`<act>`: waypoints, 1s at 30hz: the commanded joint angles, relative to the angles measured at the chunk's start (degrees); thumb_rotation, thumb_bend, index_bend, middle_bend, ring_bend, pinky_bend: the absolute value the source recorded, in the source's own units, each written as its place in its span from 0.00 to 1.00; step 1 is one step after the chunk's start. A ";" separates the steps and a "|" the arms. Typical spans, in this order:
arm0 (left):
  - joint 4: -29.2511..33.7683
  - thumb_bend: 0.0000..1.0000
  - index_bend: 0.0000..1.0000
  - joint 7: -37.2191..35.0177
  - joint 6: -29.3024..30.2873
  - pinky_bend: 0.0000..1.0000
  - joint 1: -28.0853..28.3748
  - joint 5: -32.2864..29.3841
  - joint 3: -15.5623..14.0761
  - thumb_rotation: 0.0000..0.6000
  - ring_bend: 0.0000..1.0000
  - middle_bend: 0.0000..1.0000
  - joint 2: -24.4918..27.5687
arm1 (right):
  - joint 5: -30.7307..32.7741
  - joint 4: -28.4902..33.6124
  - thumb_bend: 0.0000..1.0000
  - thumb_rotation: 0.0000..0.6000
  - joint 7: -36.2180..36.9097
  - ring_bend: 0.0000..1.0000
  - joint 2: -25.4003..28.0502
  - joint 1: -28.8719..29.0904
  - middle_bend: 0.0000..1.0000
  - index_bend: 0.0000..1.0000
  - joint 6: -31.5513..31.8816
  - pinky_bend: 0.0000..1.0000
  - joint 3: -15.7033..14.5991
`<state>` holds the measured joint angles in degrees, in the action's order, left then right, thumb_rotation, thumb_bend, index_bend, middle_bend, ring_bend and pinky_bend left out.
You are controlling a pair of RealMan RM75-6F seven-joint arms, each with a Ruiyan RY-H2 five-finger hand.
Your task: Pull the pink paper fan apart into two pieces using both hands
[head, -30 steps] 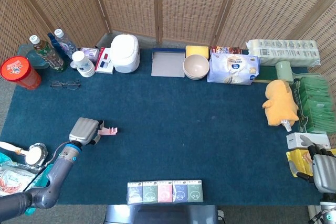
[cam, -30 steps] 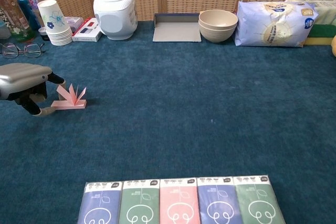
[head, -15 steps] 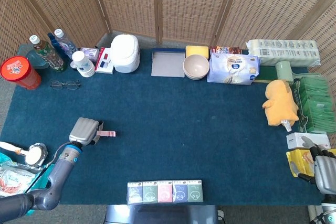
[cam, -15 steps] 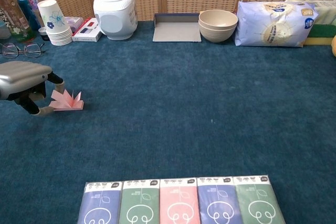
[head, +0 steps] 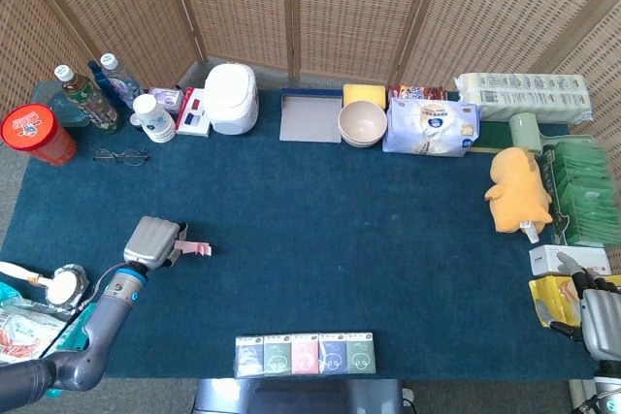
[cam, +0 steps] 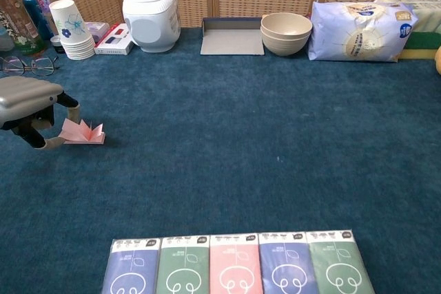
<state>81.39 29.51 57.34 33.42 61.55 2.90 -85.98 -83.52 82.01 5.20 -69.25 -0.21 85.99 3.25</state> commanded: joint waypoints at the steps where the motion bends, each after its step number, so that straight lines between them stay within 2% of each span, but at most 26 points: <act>1: 0.28 0.38 0.62 -0.02 0.01 1.00 0.16 0.38 0.08 1.00 1.00 1.00 0.36 | -0.04 -0.02 0.33 0.74 0.13 0.29 -0.02 -0.03 0.34 0.15 0.09 0.39 0.06; 10: 2.34 0.41 0.66 -0.61 0.00 1.00 1.10 4.63 -0.32 1.00 1.00 1.00 4.33 | -0.45 0.13 0.33 0.74 0.72 0.29 -0.44 0.35 0.34 0.15 -0.16 0.39 0.19; 16: 6.90 0.41 0.67 -3.34 -5.38 1.00 4.64 9.53 -0.37 1.00 1.00 1.00 13.00 | -1.29 1.65 0.33 0.74 2.59 0.29 -0.65 1.88 0.34 0.15 -2.55 0.39 -0.03; 24: 12.86 0.41 0.68 -6.17 -8.81 1.00 9.02 13.20 2.32 1.00 1.00 1.00 22.29 | -4.74 4.70 0.33 0.75 4.53 0.29 -1.68 6.20 0.34 0.14 -4.81 0.39 1.15; 26: 13.68 0.41 0.68 -7.70 -9.65 1.00 10.69 14.98 3.52 1.00 1.00 1.00 23.54 | -6.98 6.86 0.33 0.74 6.10 0.29 -2.23 8.77 0.34 0.14 -5.94 0.39 1.95; 30: 13.12 0.41 0.68 -11.22 -11.94 1.00 13.17 17.66 4.41 1.00 1.00 1.00 24.48 | -7.32 9.51 0.33 0.75 9.47 0.29 -2.86 11.96 0.33 0.11 -9.07 0.39 2.81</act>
<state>94.54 20.03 46.67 45.11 77.65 6.47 -62.18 -90.07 89.79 12.52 -71.55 10.02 78.75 5.35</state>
